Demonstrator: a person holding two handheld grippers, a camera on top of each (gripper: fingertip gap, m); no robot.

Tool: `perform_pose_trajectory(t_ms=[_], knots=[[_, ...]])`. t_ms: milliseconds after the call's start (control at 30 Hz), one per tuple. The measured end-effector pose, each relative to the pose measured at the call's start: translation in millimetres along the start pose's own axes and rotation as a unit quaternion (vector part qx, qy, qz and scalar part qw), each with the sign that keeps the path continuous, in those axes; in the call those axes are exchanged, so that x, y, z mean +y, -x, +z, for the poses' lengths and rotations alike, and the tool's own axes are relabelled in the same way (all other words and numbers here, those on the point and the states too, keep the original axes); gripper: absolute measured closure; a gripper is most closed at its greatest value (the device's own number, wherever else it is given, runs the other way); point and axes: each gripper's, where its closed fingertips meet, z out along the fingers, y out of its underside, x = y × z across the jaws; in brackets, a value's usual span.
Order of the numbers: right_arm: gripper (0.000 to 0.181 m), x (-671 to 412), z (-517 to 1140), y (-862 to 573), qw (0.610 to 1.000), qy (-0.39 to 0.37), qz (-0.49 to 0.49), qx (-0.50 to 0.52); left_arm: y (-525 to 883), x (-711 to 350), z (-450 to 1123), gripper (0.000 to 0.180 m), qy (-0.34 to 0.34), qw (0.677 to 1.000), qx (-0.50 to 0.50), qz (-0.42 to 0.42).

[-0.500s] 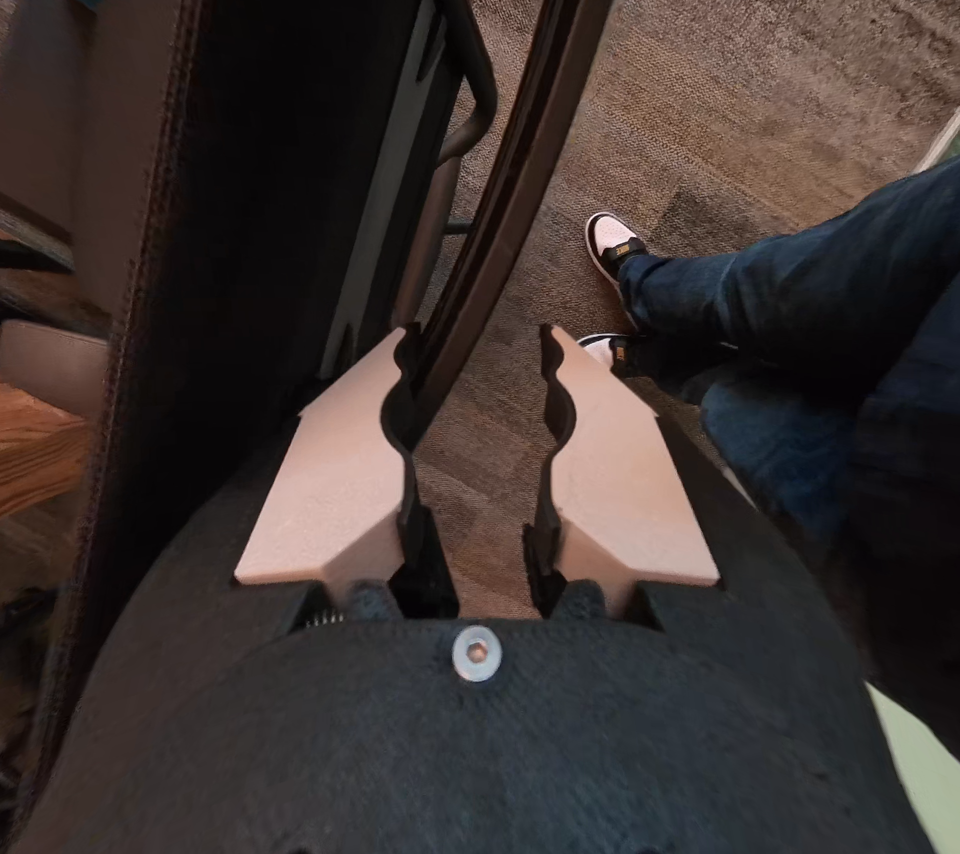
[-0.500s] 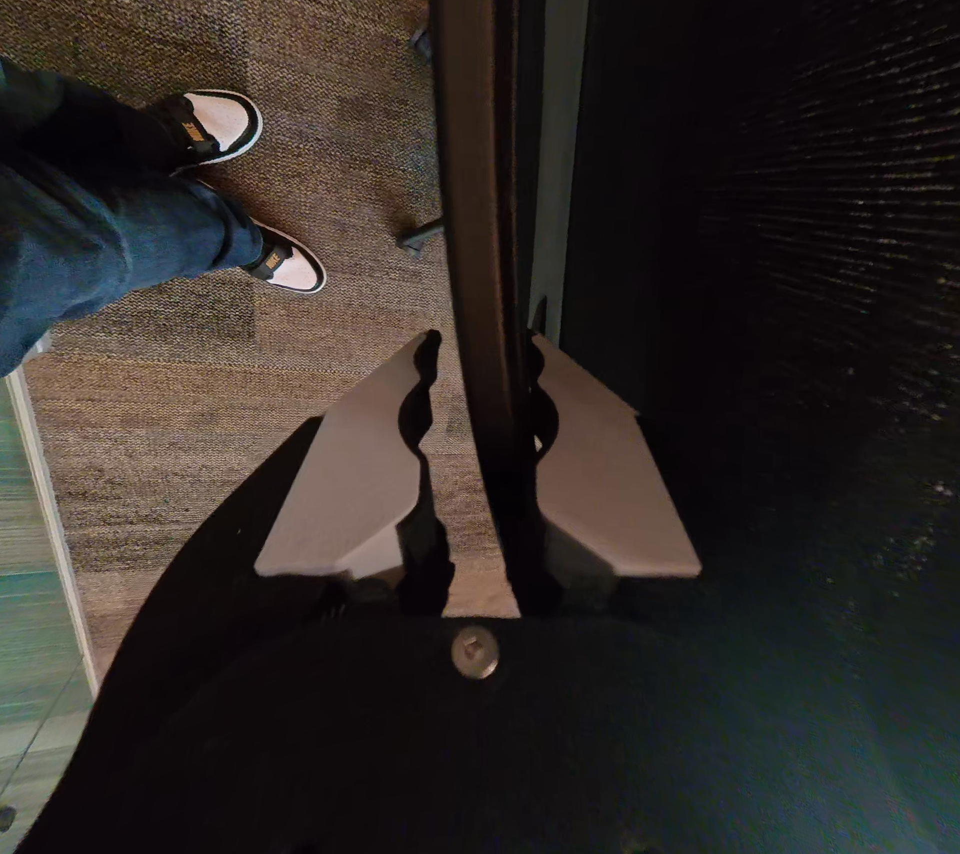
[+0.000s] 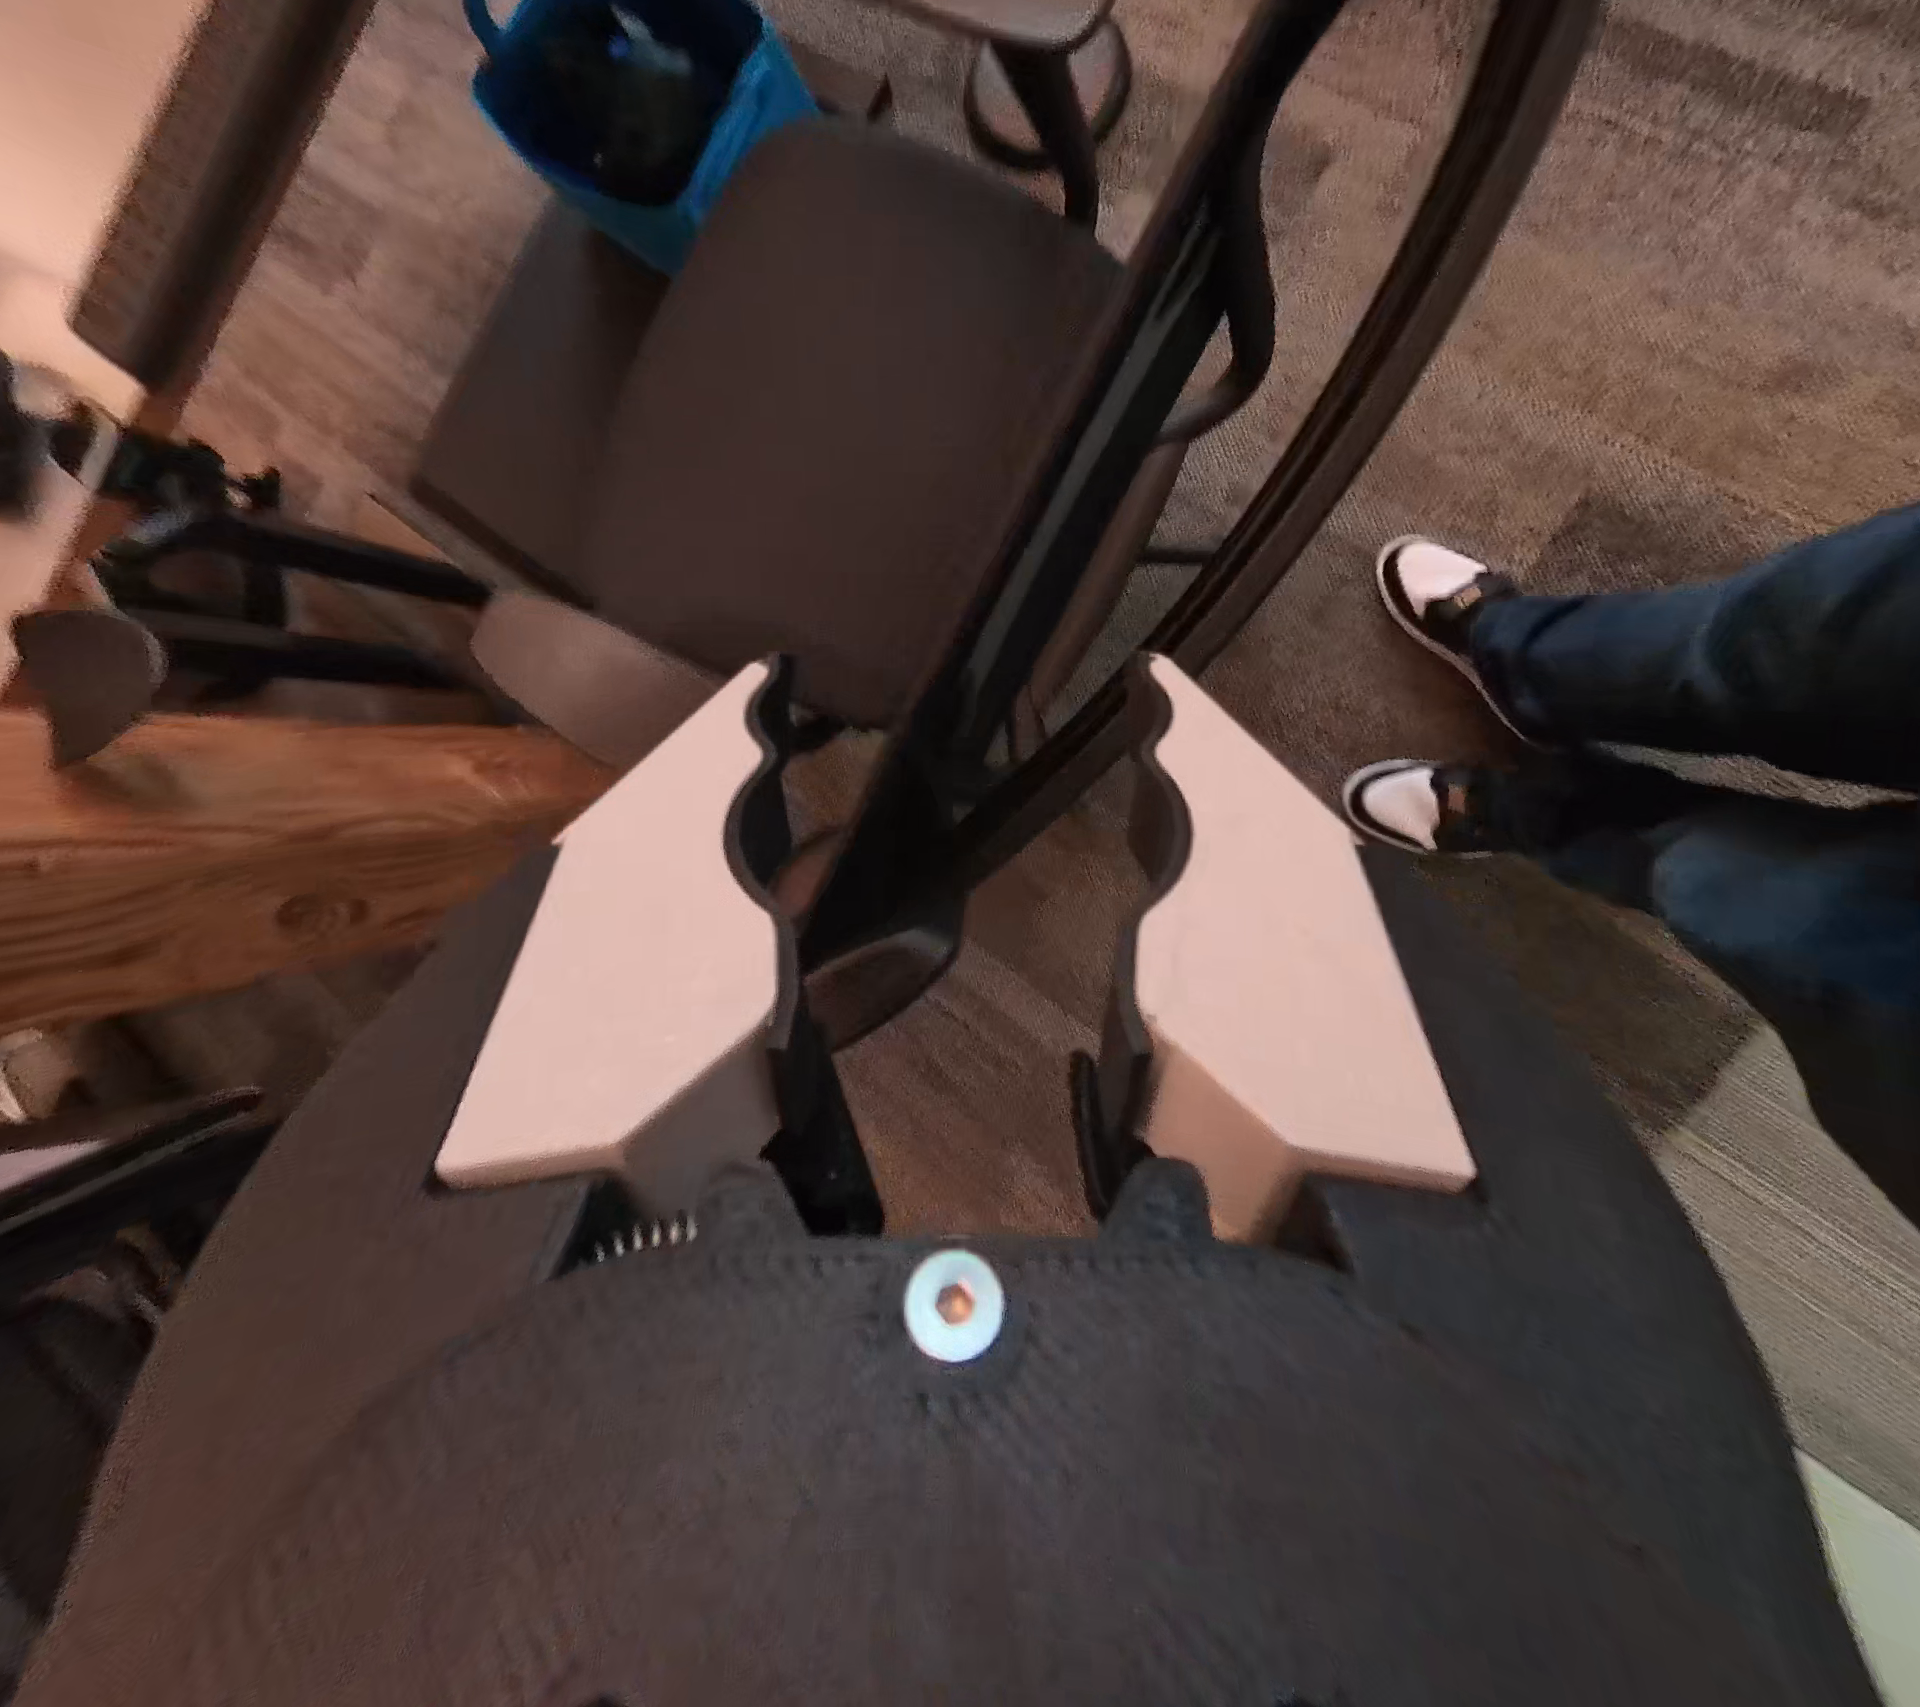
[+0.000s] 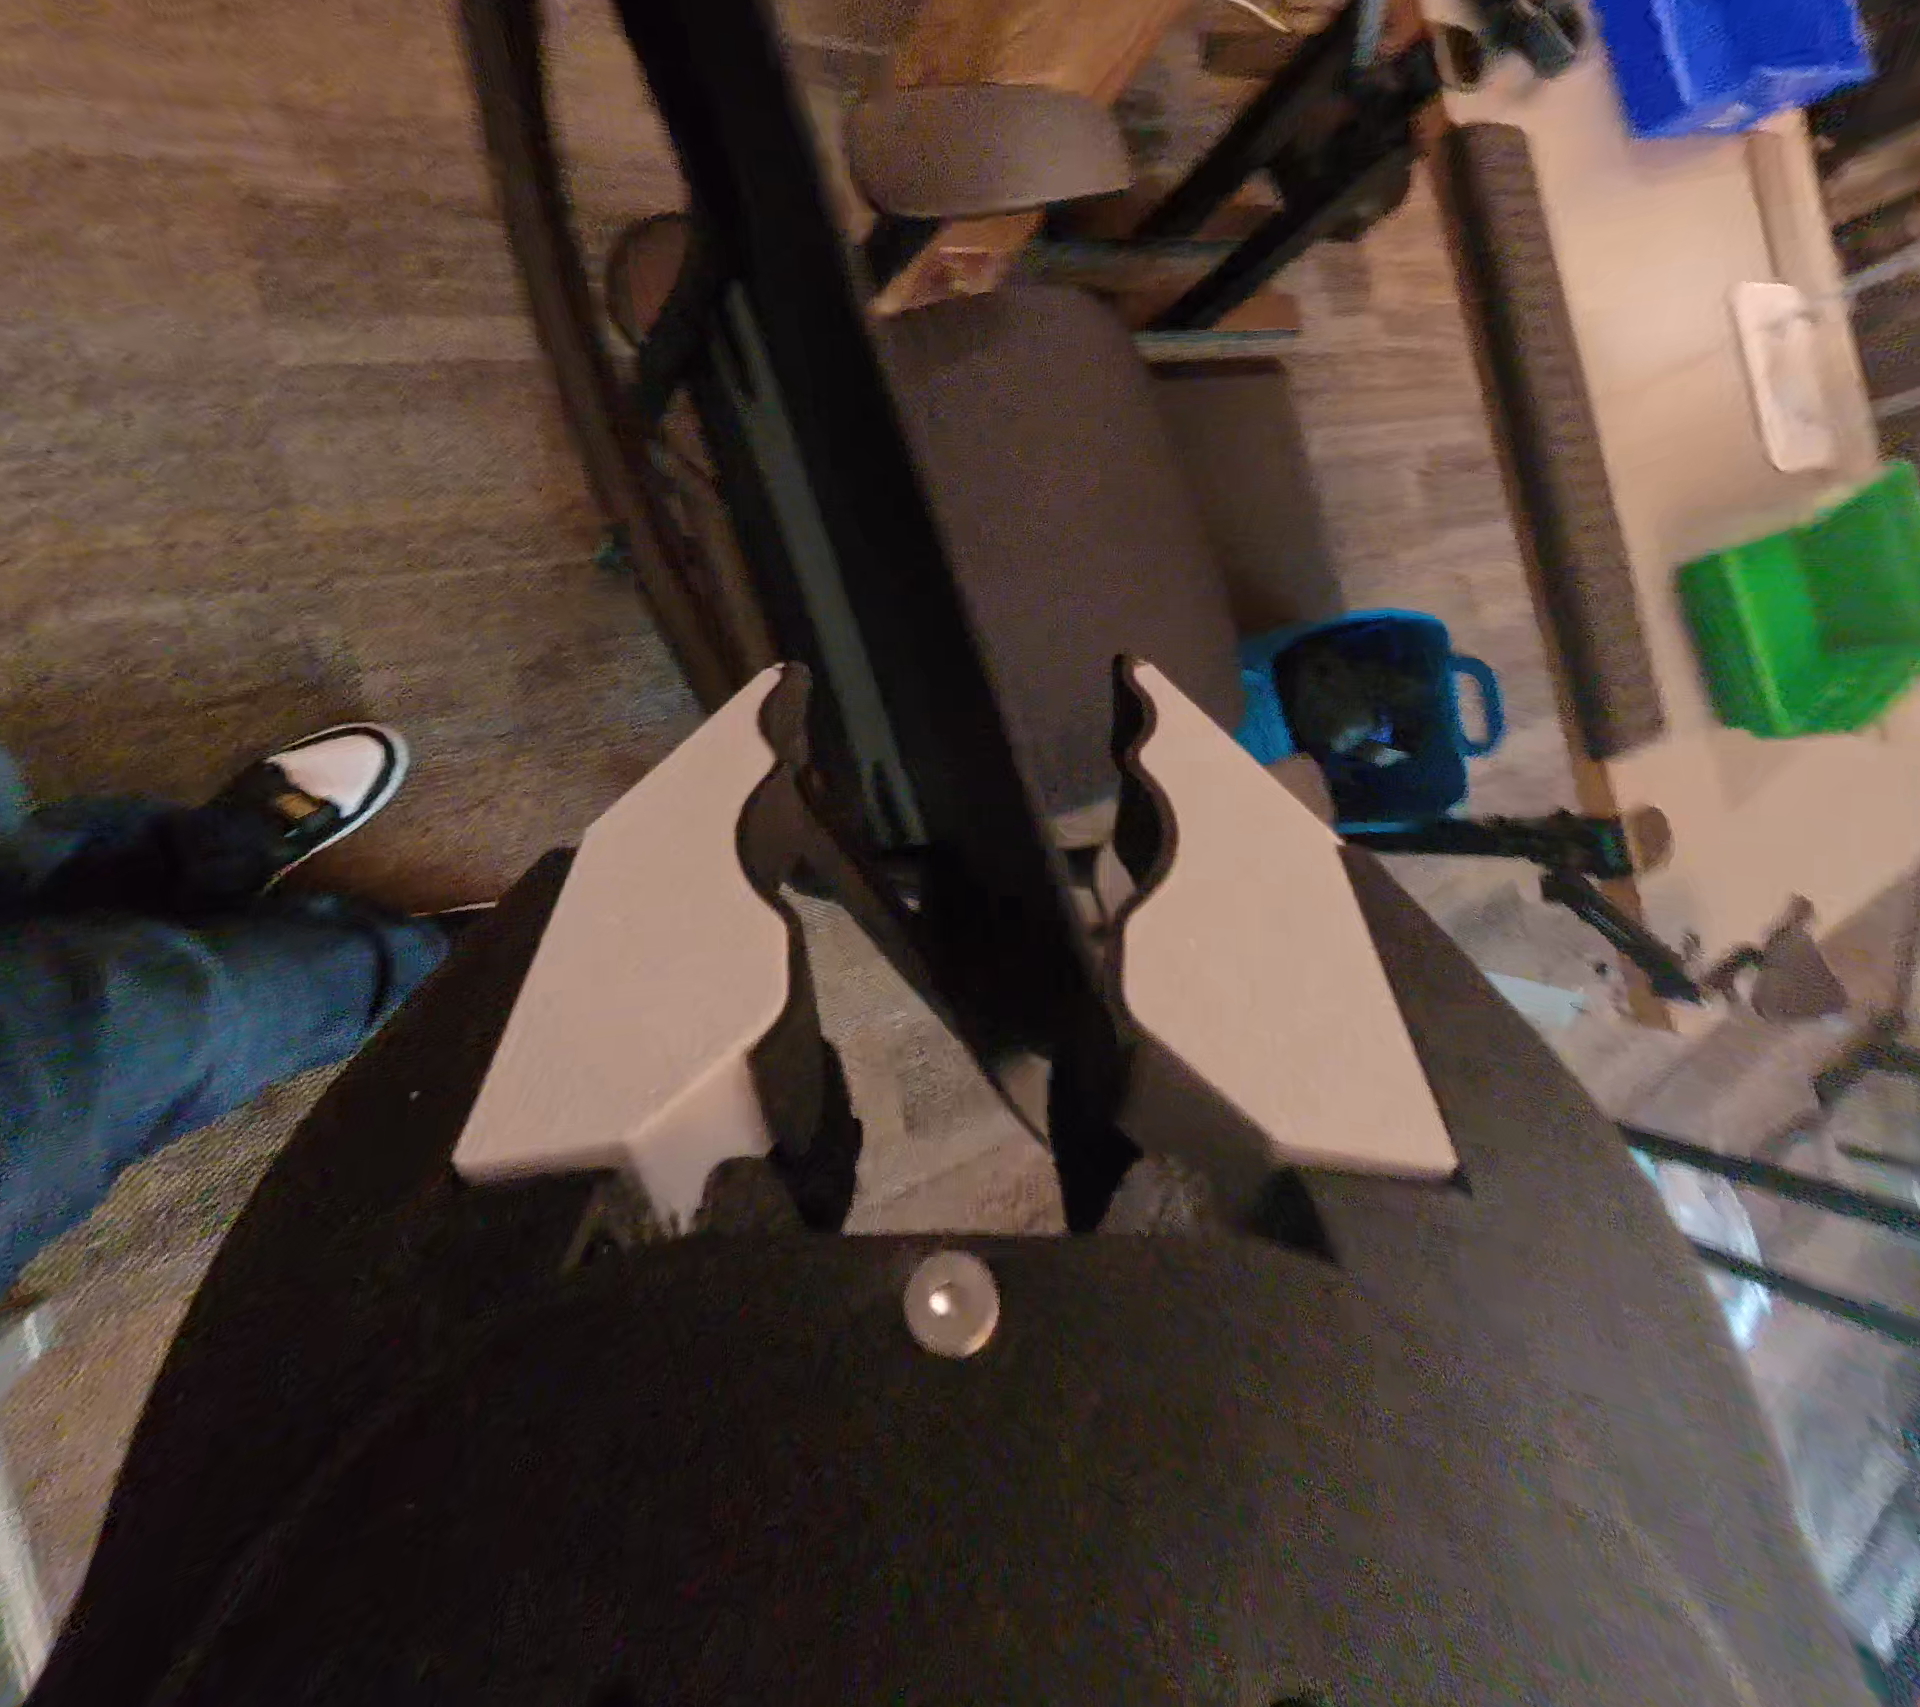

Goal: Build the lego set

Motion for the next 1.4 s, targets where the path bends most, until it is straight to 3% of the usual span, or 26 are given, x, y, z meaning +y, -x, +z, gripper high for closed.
perform_pose_trajectory(t_ms=[100,167,233,300,467,933,1400], knots=[[0.113,33.2,12.3,-21.0,0.998,0.046,0.054,0.002,15.6,33.8,17.3,0.119,0.036,0.998,0.034,-0.036],[0.12,43.4,25.2,-20.6,0.995,0.049,0.08,-0.019,9.6,45.3,30.3,0.131,0.05,0.994,0.079,-0.064],[0.124,63.7,40.1,-14.6,0.989,0.107,0.094,-0.042,11.7,44.7,35.7,0.141,0.057,0.994,0.081,-0.054],[0.138,70.7,45.9,-8.4,0.984,0.126,0.109,-0.065,8.0,43.5,39.4,0.137,0.071,0.99,0.101,-0.068],[0.145,83.5,43.5,1.4,0.975,0.179,0.086,-0.104,-7.4,49.0,44.6,0.129,0.081,0.987,0.131,-0.052],[0.152,115.4,14.0,18.5,0.977,0.178,0.039,-0.114,-61.6,37.8,39.9,0.133,0.085,0.988,0.123,-0.038],[0.15,171.4,-56.2,44.3,0.985,0.122,0.013,-0.124,-182.4,2.7,26.4,0.132,0.113,0.982,0.13,-0.074]])
